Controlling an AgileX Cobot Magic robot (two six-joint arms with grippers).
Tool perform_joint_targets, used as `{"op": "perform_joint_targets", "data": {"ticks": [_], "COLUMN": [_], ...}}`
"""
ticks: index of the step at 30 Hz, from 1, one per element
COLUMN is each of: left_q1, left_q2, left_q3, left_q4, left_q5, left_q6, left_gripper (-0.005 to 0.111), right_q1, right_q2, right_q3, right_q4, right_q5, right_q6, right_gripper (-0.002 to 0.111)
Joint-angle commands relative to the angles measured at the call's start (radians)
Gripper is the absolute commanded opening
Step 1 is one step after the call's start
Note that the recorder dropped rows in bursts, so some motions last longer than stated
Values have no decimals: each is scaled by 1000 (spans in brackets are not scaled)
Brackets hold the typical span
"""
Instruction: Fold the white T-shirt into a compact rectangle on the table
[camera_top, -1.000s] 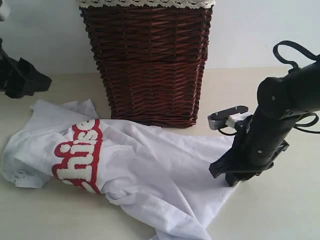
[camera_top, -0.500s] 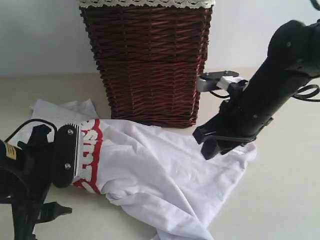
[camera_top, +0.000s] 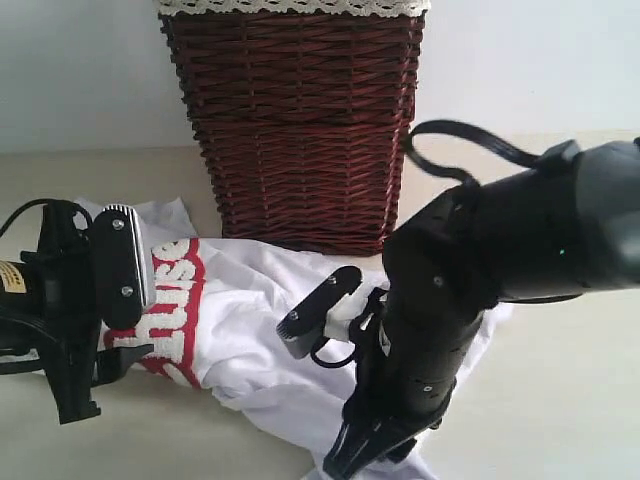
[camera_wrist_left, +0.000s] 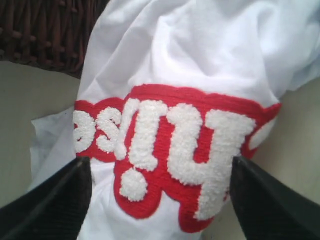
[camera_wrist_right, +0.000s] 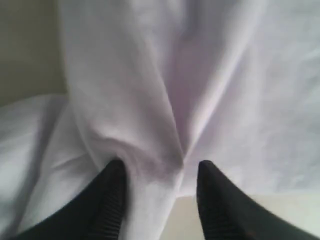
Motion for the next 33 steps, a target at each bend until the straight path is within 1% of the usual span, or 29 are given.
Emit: {"op": "perform_joint_targets", "data": {"ticks": [1, 3, 7, 11, 15, 19, 22, 26, 28, 29, 31, 32, 33], "left_q1": [2, 2, 2, 2, -2, -61, -103, -135, -138, -138, -138, -138, -138], "left_q2": [-8, -8, -8, -8, -8, -9, -9, 31, 64, 85, 126, 150, 173], "left_q3": [5, 5, 5, 5, 5, 7, 31, 75, 90, 99, 108, 109, 109], "left_q4": [-5, -5, -1, -2, -2, 1, 3, 3, 3, 3, -2, -6, -8], "left_q5": [50, 64, 69, 82, 121, 101, 64, 22, -55, -122, -232, -273, -285], "left_q6": [-10, -10, -8, -6, -2, 52, 84, 160, 184, 184, 180, 180, 180], "left_gripper": [74, 74, 74, 74, 74, 74, 74, 74, 74, 73, 68, 62, 55], "right_q1": [6, 6, 6, 6, 6, 6, 6, 6, 6, 6, 6, 6, 6], "right_q2": [50, 47, -20, -103, -179, -219, -225, -225, -225, -225, -225, -225, -225], "right_q3": [4, 4, 1, -18, -58, -67, -67, -67, -67, -67, -67, -67, -67], "right_q4": [-274, -351, -440, -489, -606, -593, -556, -541, -537, -531, -518, -514, -511], "right_q5": [30, 82, 155, 192, 265, 263, 261, 261, 263, 264, 264, 264, 264], "right_q6": [198, 209, 239, 239, 287, 277, 246, 247, 247, 247, 247, 247, 247], "right_gripper": [18, 1, 0, 0, 0, 0, 0, 7, 10, 11, 13, 13, 14]}}
